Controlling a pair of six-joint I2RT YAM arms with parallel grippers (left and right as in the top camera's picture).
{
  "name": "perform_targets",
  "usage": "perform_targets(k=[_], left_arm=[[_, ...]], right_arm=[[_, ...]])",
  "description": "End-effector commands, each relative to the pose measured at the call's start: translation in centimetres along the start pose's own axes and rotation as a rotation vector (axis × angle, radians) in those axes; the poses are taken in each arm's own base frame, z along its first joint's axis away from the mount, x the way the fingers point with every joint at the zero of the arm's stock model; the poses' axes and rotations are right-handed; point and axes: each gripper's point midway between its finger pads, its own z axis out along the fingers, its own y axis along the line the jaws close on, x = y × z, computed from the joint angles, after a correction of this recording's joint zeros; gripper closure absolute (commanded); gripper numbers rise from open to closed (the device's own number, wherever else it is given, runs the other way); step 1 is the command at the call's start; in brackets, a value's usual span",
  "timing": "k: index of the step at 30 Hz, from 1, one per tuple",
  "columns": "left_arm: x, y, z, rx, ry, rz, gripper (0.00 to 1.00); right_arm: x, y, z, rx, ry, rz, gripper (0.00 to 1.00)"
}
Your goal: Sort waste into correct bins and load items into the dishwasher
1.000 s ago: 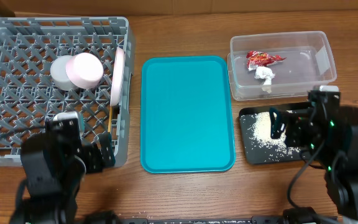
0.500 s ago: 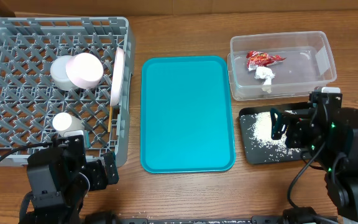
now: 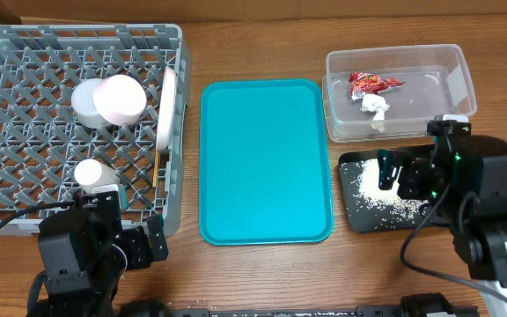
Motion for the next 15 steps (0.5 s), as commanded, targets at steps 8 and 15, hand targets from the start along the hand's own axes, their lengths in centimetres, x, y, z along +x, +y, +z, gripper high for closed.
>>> perform_targets(k=[8,15], left_arm=[[0.2,-0.3,0.0,0.015,0.0,0.025,0.0],[0.2,-0.3,0.0,0.015,0.001,0.025,0.0]], right_arm=[[1.8,-1.0,4.3,0.043,0.155,0.019,0.0],[2.1,-1.4,4.6,0.064,0.154,0.013,0.0]])
